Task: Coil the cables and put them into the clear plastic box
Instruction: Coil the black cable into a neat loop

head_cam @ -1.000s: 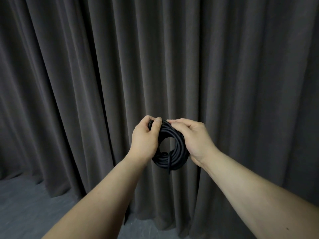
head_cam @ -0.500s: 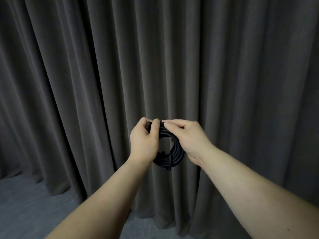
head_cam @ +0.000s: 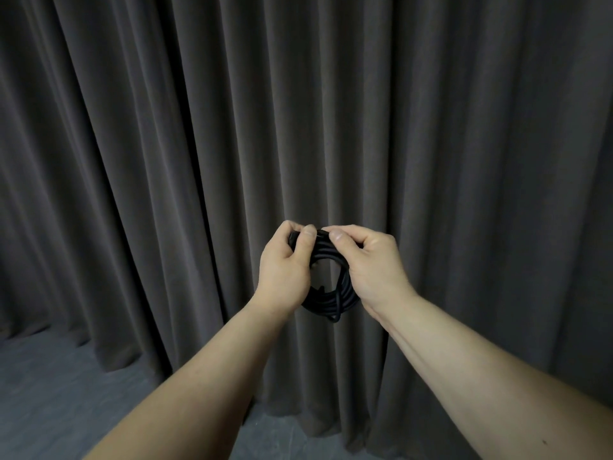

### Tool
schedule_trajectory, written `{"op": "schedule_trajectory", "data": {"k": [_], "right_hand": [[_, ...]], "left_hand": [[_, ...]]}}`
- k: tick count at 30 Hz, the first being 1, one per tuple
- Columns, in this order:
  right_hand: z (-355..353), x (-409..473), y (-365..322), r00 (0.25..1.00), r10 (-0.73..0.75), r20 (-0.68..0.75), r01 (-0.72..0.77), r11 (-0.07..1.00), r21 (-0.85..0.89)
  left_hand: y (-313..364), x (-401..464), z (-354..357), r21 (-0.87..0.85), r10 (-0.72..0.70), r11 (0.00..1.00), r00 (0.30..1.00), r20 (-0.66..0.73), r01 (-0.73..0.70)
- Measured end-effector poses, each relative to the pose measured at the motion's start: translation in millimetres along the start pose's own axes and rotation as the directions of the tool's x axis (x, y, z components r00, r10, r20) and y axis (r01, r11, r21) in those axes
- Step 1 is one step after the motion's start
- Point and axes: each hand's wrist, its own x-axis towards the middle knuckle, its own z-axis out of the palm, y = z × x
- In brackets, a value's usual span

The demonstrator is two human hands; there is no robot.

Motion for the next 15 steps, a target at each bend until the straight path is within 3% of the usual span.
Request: {"op": "schedule_trajectory", "data": {"k": [9,15], "right_hand": [[-1.9,-0.3,2.3,1.000,-0.009,0.019,0.009,1.000,-0.008],[-5.3,-1.2,3.1,0.999,0.029,0.024,-0.032,0.993,0.113]], "left_hand": [[2.7,3.6,-0.3,-0.133,-0.151,0.979,0.988,0.023,0.153],[1.5,2.0,0.0,-0.161,-0.162,0.971,0.982,0.095,0.176]]}}
